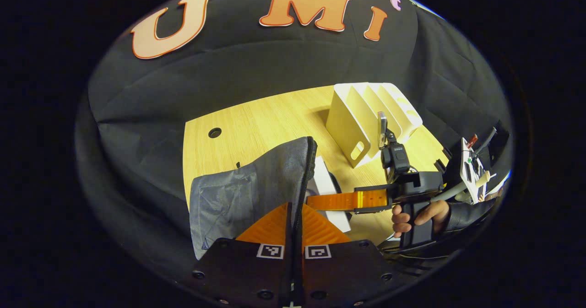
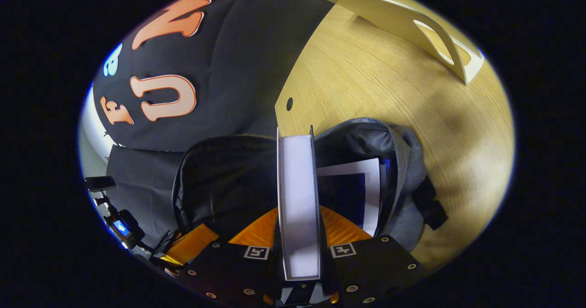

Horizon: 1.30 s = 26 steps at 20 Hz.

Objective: Open the schoolbag, grab two books from the bookshelf and put them into the schoolbag.

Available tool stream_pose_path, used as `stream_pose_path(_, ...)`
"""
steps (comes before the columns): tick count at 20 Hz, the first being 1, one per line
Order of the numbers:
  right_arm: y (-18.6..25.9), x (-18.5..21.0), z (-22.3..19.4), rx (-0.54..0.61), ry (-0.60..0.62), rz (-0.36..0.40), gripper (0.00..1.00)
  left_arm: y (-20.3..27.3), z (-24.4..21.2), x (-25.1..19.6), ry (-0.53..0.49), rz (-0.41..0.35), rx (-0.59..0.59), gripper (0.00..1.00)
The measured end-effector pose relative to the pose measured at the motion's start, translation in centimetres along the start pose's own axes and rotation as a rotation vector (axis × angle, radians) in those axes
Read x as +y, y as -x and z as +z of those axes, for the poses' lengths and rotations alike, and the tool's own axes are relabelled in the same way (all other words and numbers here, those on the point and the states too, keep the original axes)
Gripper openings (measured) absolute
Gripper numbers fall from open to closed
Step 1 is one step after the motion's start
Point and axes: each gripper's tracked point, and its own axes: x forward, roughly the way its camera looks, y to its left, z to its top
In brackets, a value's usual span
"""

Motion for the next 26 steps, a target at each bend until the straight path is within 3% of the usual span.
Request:
stream_pose_path(4, -1.8, -0.1, -0.6, 0.006, 0.01, 0.004, 0.34, -0.1, 0.0, -0.6, -0.013, -0.01, 0.004, 0.03)
stream_pose_path(6, -1.9, -1.1, -1.3, 0.032, 0.038, -0.057, 0.37, -0.2, -0.1, -0.6, -0.013, -0.005, 0.005, 0.03)
stream_pose_path(10, -0.5, -4.1, -0.7, 0.054, 0.167, -0.23, 0.63, -0.4, -0.5, -0.5, 0.015, -0.003, -0.003, 0.01)
stream_pose_path(11, 0.4, -4.3, -0.7, 0.058, 0.198, -0.264, 0.73, -0.5, -0.5, -0.5, 0.019, -0.002, -0.007, 0.03)
stream_pose_path(12, 1.0, -4.5, -0.6, 0.057, 0.223, -0.282, 0.61, -0.6, -0.6, -0.5, 0.018, -0.001, -0.008, 0.03)
stream_pose_path(13, 1.5, -4.5, -0.4, 0.051, 0.245, -0.294, 0.81, -0.6, -0.8, -0.4, 0.014, 0.008, -0.008, 0.03)
stream_pose_path(15, 2.9, -4.5, 0.2, 0.041, 0.29, -0.324, 0.88, -0.7, -1.1, -0.2, -0.003, 0.032, -0.009, 0.03)
stream_pose_path(23, 8.3, -3.0, 4.9, -0.054, 0.398, -0.363, 0.92, -2.6, -1.9, -1.9, -0.071, 0.103, 0.03, 0.04)
stream_pose_path(25, 9.9, -3.0, 6.7, -0.084, 0.411, -0.373, 0.92, -3.2, -2.0, -3.1, -0.064, 0.09, 0.044, 0.07)
stream_pose_path(26, 11.0, -3.1, 7.6, -0.102, 0.423, -0.382, 0.92, -3.4, -1.9, -3.9, -0.064, 0.08, 0.045, 0.14)
